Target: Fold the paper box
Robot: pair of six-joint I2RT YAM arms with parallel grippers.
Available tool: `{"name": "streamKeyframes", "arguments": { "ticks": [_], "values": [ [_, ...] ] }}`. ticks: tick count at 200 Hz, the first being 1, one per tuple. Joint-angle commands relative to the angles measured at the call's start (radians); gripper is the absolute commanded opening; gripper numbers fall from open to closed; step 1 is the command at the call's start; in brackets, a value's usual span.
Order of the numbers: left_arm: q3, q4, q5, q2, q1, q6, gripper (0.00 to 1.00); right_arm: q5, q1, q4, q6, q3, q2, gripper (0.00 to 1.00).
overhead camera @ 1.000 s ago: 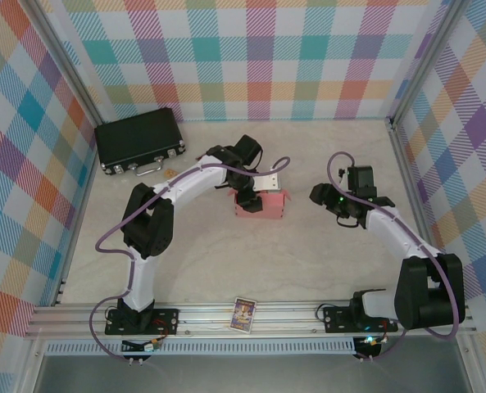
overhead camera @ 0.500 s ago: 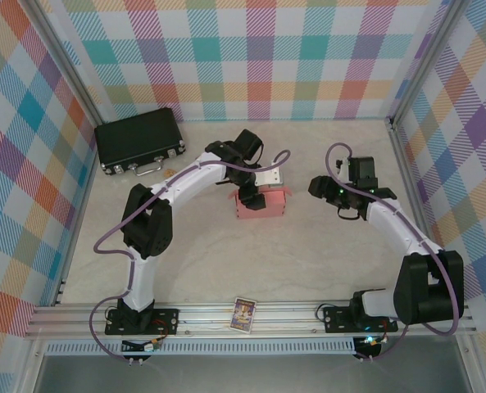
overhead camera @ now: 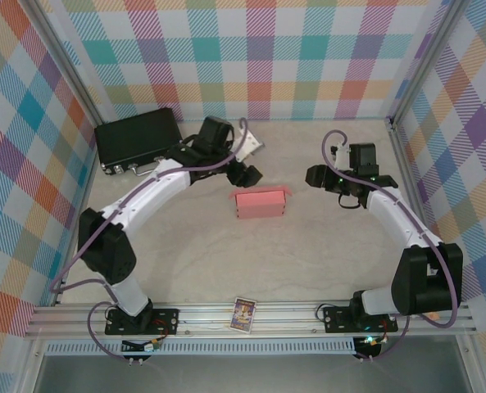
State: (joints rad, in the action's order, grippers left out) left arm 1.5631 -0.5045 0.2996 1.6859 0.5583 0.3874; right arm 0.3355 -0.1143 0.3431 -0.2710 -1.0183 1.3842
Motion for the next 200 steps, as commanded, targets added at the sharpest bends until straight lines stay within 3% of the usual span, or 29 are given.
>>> {"name": "streamKeyframes", "arguments": {
  "ticks": [1, 38, 87, 162, 200],
  "values": [
    [-0.079, 0.106, -0.091, -0.079, -0.065, -0.329, 0.73, 0.073, -0.02, 0.026, 0.029, -0.052, 0.026, 0.63],
    [-0.21, 0.086, -0.067, -0.162, -0.177, -0.632, 0.73, 0.168, -0.062, 0.036, 0.031, -0.098, 0.064, 0.62],
    [-0.308, 0.094, 0.074, -0.164, -0.196, -0.8, 0.73, 0.157, -0.117, 0.109, 0.056, -0.157, 0.118, 0.6],
    [-0.362, 0.112, 0.148, -0.113, -0.168, -0.84, 0.72, 0.134, -0.134, 0.127, 0.051, -0.109, 0.107, 0.59],
    [-0.323, 0.104, 0.164, -0.06, -0.137, -0.837, 0.61, 0.146, -0.139, 0.124, 0.051, -0.103, 0.128, 0.57]
  ]
}}
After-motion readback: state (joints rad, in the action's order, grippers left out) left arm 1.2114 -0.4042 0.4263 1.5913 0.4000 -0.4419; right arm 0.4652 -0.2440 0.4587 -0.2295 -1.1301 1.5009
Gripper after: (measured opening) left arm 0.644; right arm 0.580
